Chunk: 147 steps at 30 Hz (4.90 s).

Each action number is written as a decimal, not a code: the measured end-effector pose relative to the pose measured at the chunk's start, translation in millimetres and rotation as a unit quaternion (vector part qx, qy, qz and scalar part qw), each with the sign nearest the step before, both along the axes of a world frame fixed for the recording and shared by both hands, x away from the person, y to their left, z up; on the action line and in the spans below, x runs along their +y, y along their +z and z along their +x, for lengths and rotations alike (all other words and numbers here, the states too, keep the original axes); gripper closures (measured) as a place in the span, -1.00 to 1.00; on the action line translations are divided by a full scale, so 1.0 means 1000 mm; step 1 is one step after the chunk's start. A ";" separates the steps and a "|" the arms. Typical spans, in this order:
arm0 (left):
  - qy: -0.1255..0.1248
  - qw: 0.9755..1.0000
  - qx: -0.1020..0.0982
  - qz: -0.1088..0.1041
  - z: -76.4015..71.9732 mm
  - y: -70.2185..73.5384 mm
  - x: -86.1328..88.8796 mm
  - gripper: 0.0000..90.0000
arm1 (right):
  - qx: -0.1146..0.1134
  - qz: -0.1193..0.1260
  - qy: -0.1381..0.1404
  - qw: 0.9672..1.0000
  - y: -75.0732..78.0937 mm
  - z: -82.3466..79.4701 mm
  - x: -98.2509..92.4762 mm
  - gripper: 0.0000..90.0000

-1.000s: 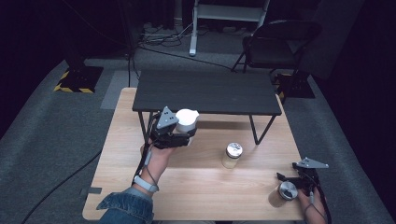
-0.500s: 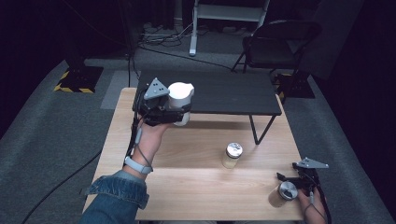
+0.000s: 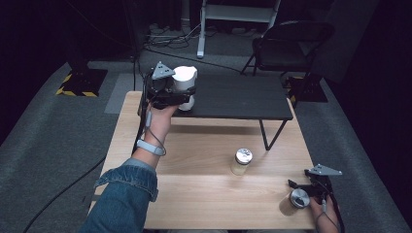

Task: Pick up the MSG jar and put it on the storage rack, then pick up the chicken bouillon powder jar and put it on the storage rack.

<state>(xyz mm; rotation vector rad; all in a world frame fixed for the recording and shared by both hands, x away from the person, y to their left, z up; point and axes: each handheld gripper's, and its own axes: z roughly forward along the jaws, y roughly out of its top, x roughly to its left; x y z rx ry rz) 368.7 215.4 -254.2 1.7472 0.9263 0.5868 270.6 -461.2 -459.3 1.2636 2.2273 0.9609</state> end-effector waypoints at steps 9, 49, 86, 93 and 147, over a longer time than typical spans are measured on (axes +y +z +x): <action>0.001 1.000 0.014 -0.004 0.014 -0.006 0.001 -0.34 | 0.000 0.000 0.000 1.000 0.000 0.000 0.000 -0.82; 0.002 1.000 -0.006 0.000 -0.108 -0.065 0.055 -0.86 | 0.002 0.001 0.010 1.000 0.000 0.001 -0.002 -0.84; 0.026 0.989 0.114 0.093 -0.126 -0.207 0.086 -0.83 | 0.002 0.001 0.011 1.000 0.000 0.001 -0.002 -0.84; 0.033 0.976 0.168 0.131 -0.114 -0.206 0.075 -0.82 | 0.002 0.001 0.011 1.000 0.000 0.001 -0.002 -0.84; 0.046 0.974 0.180 0.128 -0.112 -0.205 0.074 -0.94 | -0.084 0.083 -0.027 0.993 0.043 -0.038 -0.012 -0.84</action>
